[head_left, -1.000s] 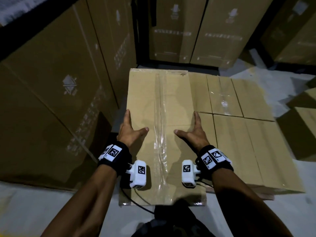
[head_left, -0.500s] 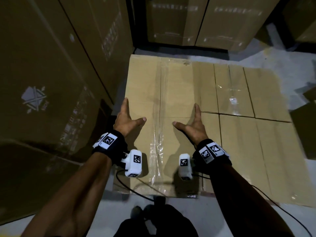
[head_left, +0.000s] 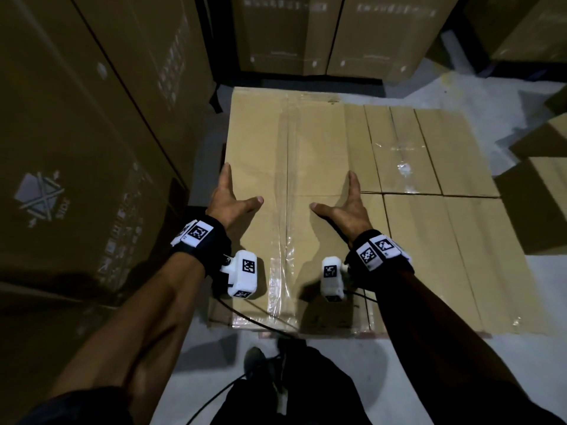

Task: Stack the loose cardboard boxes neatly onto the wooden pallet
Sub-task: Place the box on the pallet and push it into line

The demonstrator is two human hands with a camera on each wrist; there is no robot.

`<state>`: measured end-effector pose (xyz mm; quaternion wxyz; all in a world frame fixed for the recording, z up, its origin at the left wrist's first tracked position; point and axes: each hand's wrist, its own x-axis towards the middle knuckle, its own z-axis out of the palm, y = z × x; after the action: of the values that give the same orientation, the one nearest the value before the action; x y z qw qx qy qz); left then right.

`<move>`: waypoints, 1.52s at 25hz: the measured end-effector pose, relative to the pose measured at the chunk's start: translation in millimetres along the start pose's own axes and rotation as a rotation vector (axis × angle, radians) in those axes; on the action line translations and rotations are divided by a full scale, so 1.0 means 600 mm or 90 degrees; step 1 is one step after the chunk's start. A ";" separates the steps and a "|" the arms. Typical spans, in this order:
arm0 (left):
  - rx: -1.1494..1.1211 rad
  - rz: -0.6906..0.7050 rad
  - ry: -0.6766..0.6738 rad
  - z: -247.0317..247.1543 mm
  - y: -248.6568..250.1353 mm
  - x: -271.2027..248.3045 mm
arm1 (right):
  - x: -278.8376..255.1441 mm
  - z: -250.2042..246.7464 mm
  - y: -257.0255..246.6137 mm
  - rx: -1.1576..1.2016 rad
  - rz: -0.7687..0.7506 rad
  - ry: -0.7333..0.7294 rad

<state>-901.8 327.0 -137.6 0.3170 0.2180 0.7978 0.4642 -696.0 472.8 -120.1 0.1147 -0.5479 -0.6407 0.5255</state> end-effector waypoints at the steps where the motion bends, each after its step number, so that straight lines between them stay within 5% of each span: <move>1: -0.004 -0.001 -0.002 0.001 0.000 0.006 | 0.003 0.001 -0.003 0.000 0.005 0.000; 23: 0.022 -0.061 -0.003 0.099 0.014 0.430 | 0.456 0.052 -0.046 -0.004 0.016 -0.031; 38: 0.042 -0.071 0.017 0.162 -0.036 0.550 | 0.583 0.065 -0.016 -0.053 0.024 -0.046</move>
<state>-1066.4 587.0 -292.8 0.3242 0.1773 0.8280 0.4218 -860.8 740.8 -278.9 0.0586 -0.5451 -0.6553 0.5196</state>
